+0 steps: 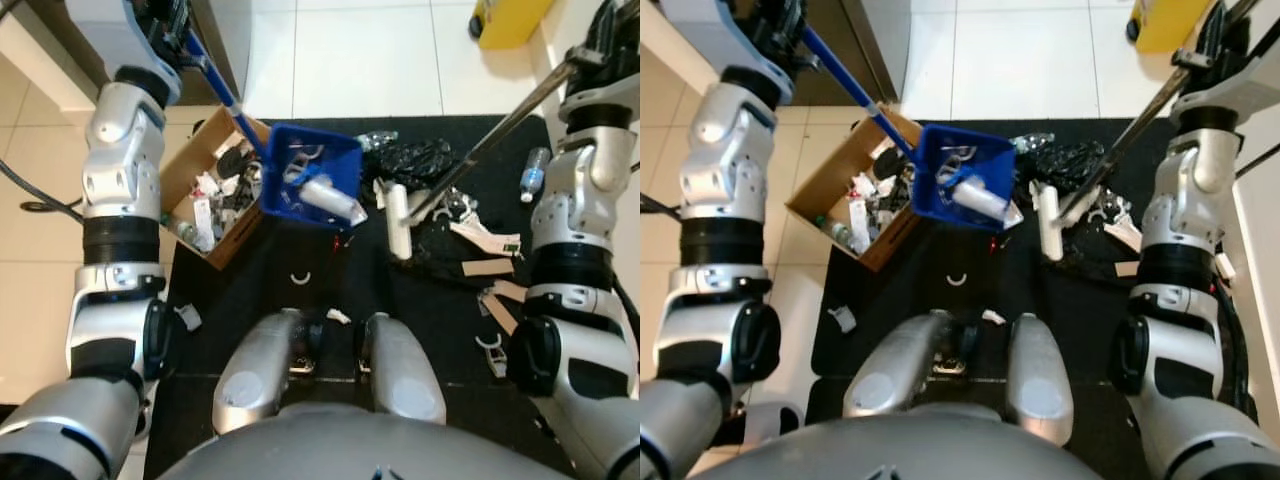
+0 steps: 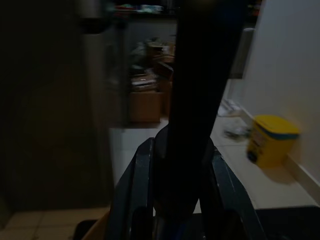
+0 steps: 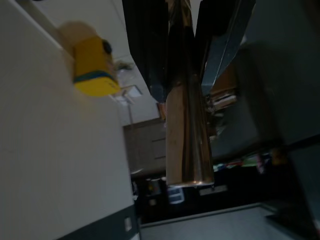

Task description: Sweep floor

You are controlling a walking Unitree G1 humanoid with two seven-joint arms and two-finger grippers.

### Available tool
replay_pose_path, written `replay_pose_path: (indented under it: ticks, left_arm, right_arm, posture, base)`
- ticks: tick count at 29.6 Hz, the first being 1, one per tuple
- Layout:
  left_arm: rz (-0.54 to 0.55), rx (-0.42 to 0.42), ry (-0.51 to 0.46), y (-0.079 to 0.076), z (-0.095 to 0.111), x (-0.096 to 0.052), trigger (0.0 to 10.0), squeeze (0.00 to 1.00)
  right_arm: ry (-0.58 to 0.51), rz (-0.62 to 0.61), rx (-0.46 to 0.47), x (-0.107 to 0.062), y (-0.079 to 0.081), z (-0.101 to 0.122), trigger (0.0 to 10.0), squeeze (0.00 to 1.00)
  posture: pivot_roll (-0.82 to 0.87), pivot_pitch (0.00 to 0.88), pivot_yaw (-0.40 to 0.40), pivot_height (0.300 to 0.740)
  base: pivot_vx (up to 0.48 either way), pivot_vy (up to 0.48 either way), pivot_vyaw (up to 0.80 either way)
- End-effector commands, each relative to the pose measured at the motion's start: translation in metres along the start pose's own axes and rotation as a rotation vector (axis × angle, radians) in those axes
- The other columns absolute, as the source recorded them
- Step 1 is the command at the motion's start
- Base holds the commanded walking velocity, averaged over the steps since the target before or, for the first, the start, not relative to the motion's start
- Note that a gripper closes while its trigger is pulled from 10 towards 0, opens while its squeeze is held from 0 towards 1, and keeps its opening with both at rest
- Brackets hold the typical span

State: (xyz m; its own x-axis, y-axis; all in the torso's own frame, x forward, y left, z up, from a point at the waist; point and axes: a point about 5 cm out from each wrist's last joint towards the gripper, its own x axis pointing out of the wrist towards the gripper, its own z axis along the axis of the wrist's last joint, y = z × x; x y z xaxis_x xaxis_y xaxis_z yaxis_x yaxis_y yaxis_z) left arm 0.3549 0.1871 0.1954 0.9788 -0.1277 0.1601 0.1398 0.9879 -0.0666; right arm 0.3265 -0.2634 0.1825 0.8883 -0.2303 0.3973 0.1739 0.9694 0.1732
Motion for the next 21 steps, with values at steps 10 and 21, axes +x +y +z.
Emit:
replay_pose_path:
  ticks: [10, 21]
  left_arm:
    - [-0.015, -0.009, -0.071, -0.0015, 0.0179, 0.0043, 10.0, 0.0]
    - [-0.018, -0.013, -0.072, -0.0022, 0.0183, 0.0054, 10.0, 0.0]
  right_arm:
    - [-0.022, 0.015, -0.003, 0.0002, 0.0029, 0.0041, 10.0, 0.0]
    - [-0.018, 0.017, -0.002, -0.0007, 0.0036, 0.003, 10.0, 0.0]
  posture:
    - [0.05, 0.001, 0.073, 0.74]
    - [0.04, 0.001, 0.077, 0.74]
  base:
    - [0.0, 0.333, 0.0]
    - [0.0, 0.329, 0.0]
